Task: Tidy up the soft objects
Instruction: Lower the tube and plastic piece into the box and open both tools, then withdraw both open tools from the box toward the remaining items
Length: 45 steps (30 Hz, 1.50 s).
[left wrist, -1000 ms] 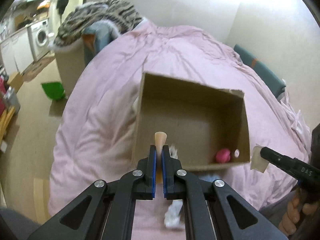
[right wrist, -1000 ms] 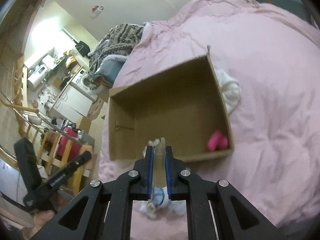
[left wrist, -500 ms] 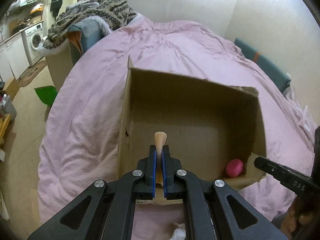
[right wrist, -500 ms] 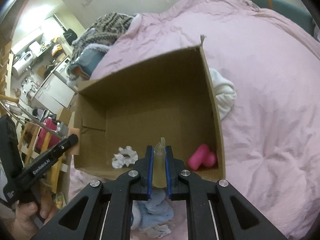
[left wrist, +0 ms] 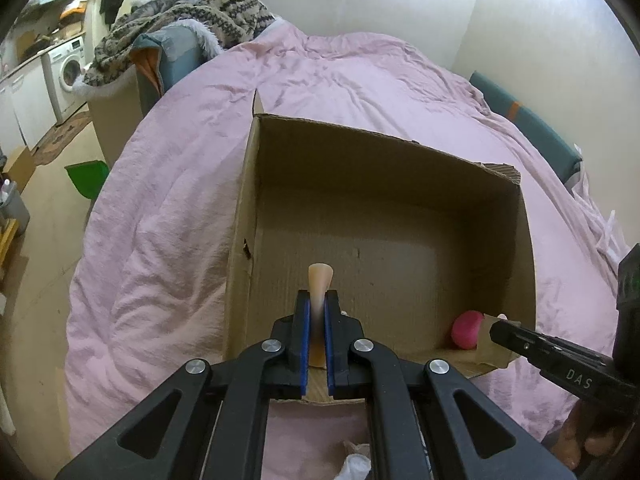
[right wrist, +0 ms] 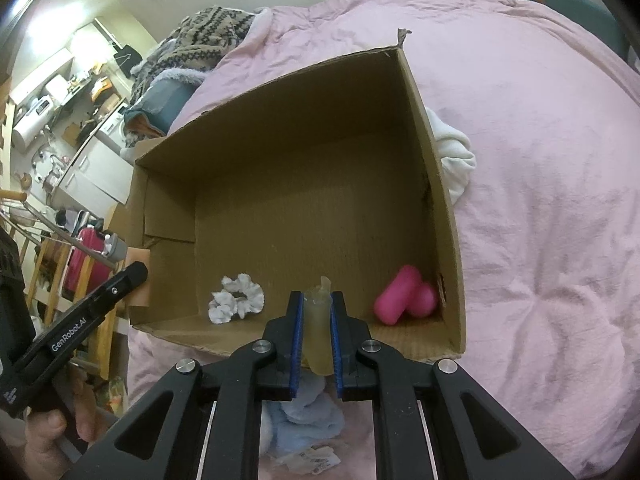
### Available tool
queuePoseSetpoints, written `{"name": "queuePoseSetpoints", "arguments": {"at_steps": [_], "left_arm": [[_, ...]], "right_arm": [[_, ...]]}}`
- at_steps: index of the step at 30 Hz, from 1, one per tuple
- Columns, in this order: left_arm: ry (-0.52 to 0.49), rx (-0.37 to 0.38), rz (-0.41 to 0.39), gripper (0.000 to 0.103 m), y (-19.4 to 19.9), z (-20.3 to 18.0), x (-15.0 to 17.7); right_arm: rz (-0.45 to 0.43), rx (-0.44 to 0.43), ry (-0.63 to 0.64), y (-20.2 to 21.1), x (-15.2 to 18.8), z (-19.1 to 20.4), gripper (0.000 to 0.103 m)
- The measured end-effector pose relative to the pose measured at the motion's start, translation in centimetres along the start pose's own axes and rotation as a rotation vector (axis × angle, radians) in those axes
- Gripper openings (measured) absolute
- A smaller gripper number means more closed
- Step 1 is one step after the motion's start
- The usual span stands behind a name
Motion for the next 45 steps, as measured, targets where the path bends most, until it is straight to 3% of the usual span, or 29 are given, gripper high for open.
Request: {"name": "queuePoseSetpoints", "arguments": {"at_steps": [16, 27, 28, 29, 31, 32, 33, 36, 39, 45], "left_arm": [[-0.072, -0.015, -0.029, 0.005, 0.2, -1.5, 0.5], [-0.042, -0.021, -0.003, 0.013, -0.2, -1.2, 0.5], [-0.042, -0.018, -0.001, 0.014, -0.3, -1.2, 0.5], [-0.043, -0.015, -0.001, 0.015, -0.3, -1.3, 0.4], [-0.048, -0.015, -0.005, 0.022, -0.1, -1.3, 0.4], [-0.050, -0.017, -0.007, 0.025, -0.1, -1.4, 0.4], [-0.051, -0.020, -0.011, 0.034, 0.1, -1.4, 0.4], [-0.040, -0.019, -0.032, 0.076, 0.6, -1.4, 0.4], [-0.040, -0.017, -0.070, 0.076, 1.2, -1.4, 0.3], [-0.027, -0.030, -0.050, 0.076, 1.0, -1.0, 0.2]], "right_arm": [[0.012, -0.023, 0.016, -0.3, 0.1, 0.3, 0.014], [0.011, -0.038, -0.005, -0.3, 0.1, 0.2, 0.034], [0.012, -0.039, -0.007, -0.3, 0.2, 0.1, 0.039], [0.011, -0.043, -0.010, -0.3, 0.2, 0.1, 0.052], [-0.003, -0.055, -0.018, 0.0, 0.1, 0.1, 0.065], [-0.014, -0.060, -0.021, 0.2, 0.1, 0.1, 0.065], [-0.021, -0.062, -0.019, 0.4, 0.1, 0.2, 0.066], [-0.026, -0.062, -0.024, 0.6, 0.2, 0.2, 0.068], [-0.024, -0.059, -0.028, 0.5, 0.2, 0.1, 0.068], [-0.032, -0.048, -0.025, 0.9, 0.1, 0.1, 0.068]]}}
Point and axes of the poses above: each gripper's, at about its wrist camera, not at the fingertips, and y roughly against the way its jaws point, z to its left, x to its underside, the point moved 7 cm from there along -y, roughly the way its jaws point, and after that the axes turned 15 degrees about z, right-handed, at the moved point
